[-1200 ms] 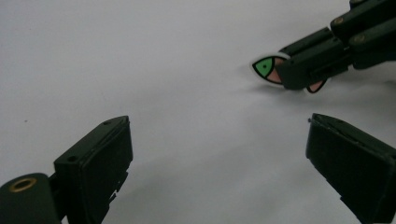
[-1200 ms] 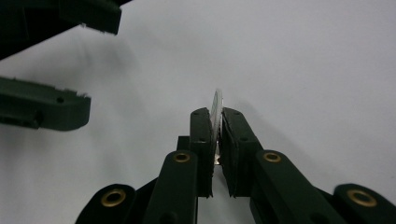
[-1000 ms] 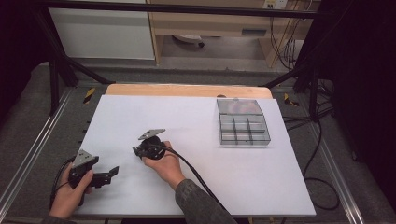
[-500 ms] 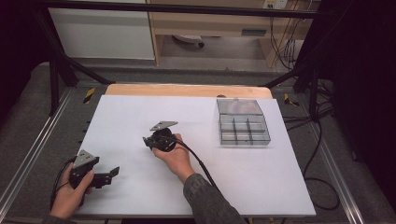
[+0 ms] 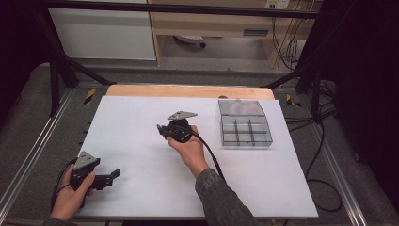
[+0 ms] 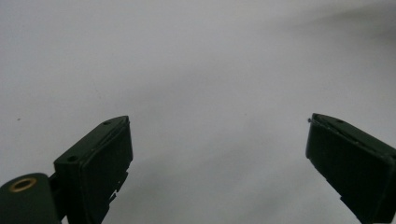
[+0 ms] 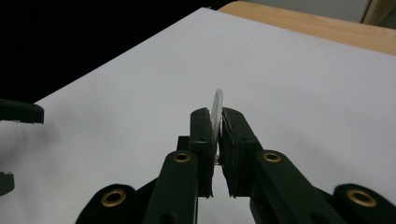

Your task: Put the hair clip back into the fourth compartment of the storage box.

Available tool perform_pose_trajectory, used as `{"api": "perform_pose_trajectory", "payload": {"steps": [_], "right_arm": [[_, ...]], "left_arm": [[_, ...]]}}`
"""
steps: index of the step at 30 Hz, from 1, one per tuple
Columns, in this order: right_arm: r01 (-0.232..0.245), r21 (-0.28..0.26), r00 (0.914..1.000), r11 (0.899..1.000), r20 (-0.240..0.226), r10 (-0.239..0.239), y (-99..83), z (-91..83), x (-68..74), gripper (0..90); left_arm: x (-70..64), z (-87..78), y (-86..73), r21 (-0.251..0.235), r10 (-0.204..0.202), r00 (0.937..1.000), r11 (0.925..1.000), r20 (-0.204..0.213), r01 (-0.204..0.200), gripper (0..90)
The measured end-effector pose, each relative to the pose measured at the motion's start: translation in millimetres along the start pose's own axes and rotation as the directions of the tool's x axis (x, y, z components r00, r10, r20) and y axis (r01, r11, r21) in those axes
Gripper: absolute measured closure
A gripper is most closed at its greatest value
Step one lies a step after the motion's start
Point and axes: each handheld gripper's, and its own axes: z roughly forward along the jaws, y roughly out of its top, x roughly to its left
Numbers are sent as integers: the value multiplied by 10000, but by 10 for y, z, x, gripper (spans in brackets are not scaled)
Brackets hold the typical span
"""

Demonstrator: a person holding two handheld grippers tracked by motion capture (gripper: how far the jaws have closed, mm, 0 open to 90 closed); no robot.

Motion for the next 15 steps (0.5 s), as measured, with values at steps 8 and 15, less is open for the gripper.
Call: {"api": "perform_pose_trajectory", "payload": {"steps": [8, 15], "right_arm": [[19, -277, 9995, 9996, 309, -11, 67, -198, -157, 834], [-48, -499, 9983, 9987, 582, 77, 120, -356, -275, 834]], "left_arm": [[-12, 7, 0, 5, 39, 10000, 10000, 51, -39, 72], [-21, 18, 0, 46, 79, 9999, 10000, 81, -79, 72]]}}
